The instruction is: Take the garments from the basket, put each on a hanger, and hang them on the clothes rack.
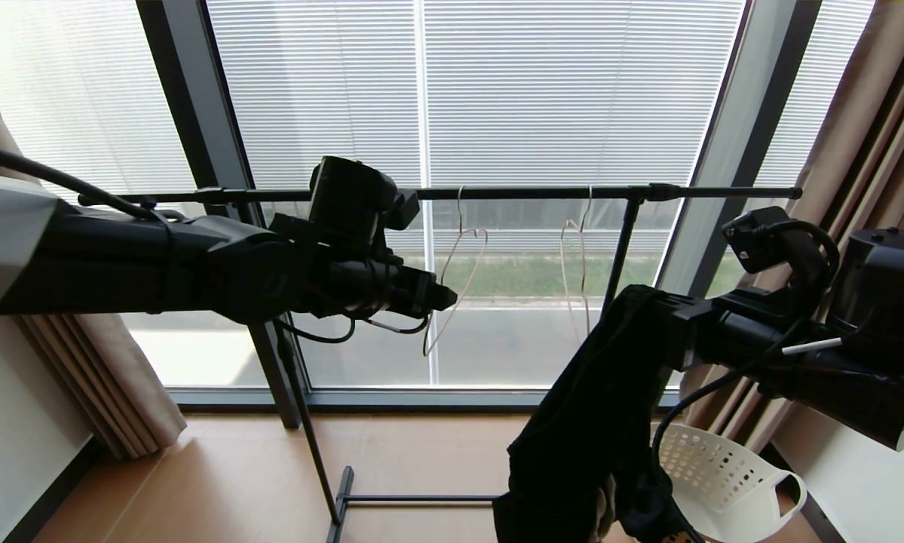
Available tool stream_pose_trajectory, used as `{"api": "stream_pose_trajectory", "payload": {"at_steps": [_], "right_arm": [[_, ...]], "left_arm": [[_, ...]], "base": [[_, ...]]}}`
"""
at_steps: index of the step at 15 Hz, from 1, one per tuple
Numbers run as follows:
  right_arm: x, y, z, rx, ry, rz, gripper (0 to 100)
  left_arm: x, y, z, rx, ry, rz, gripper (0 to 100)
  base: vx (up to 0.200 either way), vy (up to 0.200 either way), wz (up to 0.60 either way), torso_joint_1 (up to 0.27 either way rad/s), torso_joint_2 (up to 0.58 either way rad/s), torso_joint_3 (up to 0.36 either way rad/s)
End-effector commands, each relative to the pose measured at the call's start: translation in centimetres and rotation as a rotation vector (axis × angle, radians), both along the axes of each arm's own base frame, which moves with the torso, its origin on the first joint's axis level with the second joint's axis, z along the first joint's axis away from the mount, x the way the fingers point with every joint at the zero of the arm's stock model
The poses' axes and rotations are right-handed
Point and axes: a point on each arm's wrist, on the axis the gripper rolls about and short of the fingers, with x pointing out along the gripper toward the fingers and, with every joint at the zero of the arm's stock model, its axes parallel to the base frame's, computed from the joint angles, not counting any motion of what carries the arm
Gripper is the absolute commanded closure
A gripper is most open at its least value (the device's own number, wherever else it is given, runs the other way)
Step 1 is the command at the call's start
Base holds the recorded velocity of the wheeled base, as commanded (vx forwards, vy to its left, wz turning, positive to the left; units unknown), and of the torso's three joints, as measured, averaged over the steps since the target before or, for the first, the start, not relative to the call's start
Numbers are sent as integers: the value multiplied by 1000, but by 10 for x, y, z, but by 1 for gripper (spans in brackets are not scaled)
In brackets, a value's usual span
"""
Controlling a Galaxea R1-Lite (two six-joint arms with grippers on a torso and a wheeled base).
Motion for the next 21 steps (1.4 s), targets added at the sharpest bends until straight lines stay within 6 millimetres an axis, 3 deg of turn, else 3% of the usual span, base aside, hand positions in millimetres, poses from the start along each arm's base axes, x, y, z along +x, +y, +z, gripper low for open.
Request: {"api": "stream_pose_trajectory", "payload": {"at_steps": [1,8,14,17,21], "right_arm": [[0,0,0,0,0,2,100],[1,0,-1,-2,4,-1,100],[2,1,-3,-5,11,1,100],[2,2,-4,-6,12,1,100],[2,1,-4,-6,12,-1,100]], "left_arm": [[36,-5,-26,18,25,36,0],[72,-23,-44,-6,-13,41,0],[67,-22,-48,-21,-15,47,0],[66,-24,-50,-12,-12,42,0],[63,-30,-51,3,-24,43,0]], "base": [[0,0,0,0,0,0],[0,0,0,0,0,0],[0,0,0,0,0,0],[200,0,0,-7,1,2],[0,0,0,0,0,0]]}}
